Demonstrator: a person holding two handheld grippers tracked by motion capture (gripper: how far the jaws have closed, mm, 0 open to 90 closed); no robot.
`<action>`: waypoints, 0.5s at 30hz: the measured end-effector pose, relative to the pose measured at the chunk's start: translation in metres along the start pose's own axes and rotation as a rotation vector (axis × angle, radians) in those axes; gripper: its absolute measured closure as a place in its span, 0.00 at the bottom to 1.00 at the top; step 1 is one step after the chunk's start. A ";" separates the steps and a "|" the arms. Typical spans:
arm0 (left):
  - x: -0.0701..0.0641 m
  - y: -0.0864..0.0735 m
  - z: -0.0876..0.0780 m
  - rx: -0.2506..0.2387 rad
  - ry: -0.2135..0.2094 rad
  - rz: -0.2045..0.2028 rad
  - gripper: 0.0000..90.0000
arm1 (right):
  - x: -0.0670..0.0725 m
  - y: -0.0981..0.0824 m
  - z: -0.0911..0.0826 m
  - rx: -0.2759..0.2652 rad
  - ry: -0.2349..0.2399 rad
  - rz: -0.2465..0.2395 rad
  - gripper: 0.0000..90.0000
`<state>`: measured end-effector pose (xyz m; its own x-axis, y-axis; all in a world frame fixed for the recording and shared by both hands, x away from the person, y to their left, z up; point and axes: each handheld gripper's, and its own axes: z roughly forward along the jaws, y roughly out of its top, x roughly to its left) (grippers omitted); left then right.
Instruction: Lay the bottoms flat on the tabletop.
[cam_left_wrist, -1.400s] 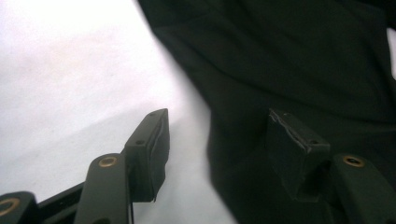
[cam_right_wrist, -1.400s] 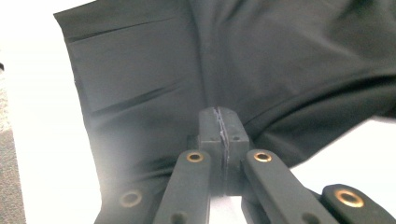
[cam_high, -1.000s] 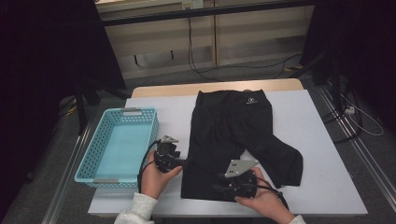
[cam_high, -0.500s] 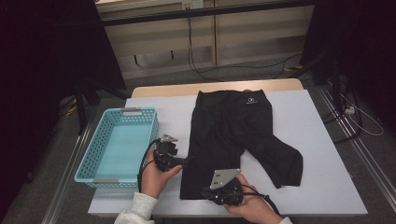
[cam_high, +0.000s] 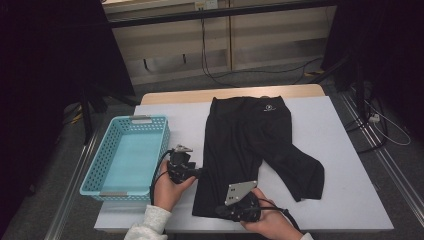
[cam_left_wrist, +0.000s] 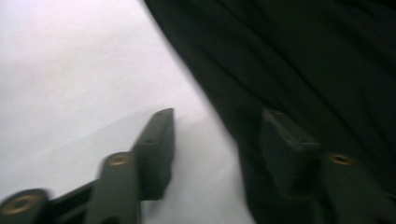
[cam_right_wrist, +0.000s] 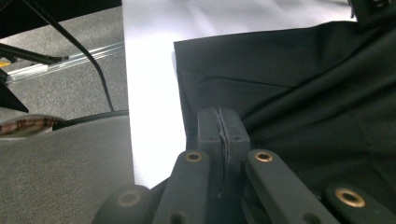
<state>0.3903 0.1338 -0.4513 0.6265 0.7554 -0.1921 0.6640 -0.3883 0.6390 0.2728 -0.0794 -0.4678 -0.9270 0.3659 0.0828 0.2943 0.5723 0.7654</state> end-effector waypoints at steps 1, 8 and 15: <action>-0.001 0.000 0.000 -0.001 0.011 0.012 0.59 | 0.000 0.000 0.000 0.001 0.002 0.004 0.99; -0.006 0.003 0.007 0.001 -0.021 -0.005 1.00 | 0.000 -0.001 -0.001 0.002 0.009 0.002 1.00; 0.004 0.006 -0.012 -0.081 0.019 -0.027 1.00 | -0.001 -0.002 -0.002 0.000 0.011 0.004 1.00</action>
<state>0.3919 0.1402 -0.4394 0.6003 0.7753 -0.1964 0.6448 -0.3239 0.6923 0.2723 -0.0822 -0.4679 -0.9284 0.3599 0.0928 0.2978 0.5709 0.7651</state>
